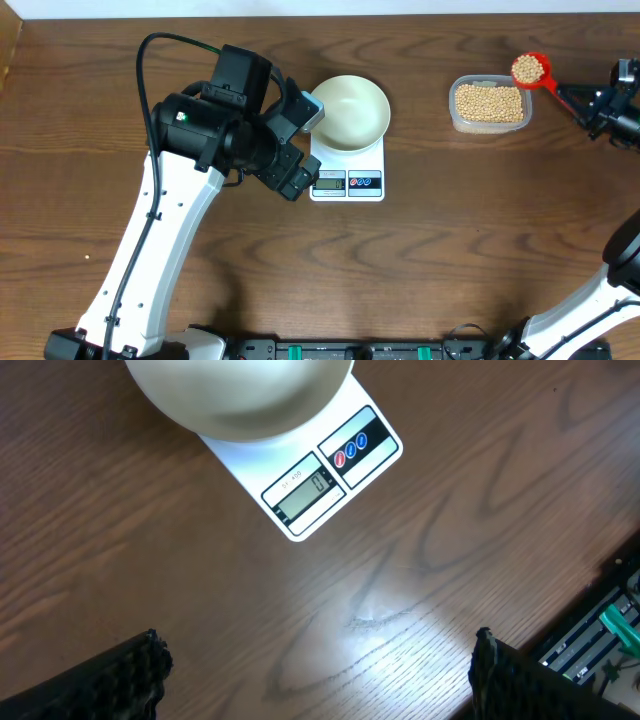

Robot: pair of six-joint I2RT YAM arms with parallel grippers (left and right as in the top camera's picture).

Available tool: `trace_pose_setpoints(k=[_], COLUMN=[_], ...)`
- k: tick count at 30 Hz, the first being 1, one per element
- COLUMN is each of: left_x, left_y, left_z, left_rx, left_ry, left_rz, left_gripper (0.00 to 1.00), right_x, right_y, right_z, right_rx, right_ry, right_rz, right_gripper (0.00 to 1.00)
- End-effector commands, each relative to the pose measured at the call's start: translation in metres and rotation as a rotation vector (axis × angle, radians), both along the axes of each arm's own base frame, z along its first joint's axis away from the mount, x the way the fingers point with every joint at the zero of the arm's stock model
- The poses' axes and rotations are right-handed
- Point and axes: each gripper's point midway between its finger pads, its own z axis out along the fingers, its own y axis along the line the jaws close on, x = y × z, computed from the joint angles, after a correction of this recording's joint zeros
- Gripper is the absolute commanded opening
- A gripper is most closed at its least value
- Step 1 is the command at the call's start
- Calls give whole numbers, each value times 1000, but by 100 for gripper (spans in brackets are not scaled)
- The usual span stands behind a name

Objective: Scoop item into bowl and weigh 50g on scale
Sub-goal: 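Lift the filled red scoop out of the soybean tub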

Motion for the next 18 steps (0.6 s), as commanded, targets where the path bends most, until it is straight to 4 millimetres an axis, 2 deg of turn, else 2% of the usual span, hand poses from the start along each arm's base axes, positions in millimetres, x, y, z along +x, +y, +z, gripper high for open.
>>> trace_pose_setpoints(k=[1, 5, 9, 13, 18], left_x=[-1, -1, -1, -1, -1], left_y=[1, 1, 1, 1, 1], left_z=[8, 8, 8, 8, 8], left_rx=[-5, -5, -5, -5, -5], left_ry=[-23, -23, -23, -23, -23], left_rz=[11, 11, 11, 11, 11], left_gripper=[98, 98, 98, 98, 98], right_x=[-3, -1, 5, 13, 31], right_y=[-1, 4, 18, 43, 87], right_z=[7, 4, -4, -7, 2], right_rx=[80, 68, 40, 17, 8], right_ry=[1, 23, 61, 80, 49], right_rz=[17, 21, 36, 82, 176], right_gripper=[1, 1, 1, 1, 1])
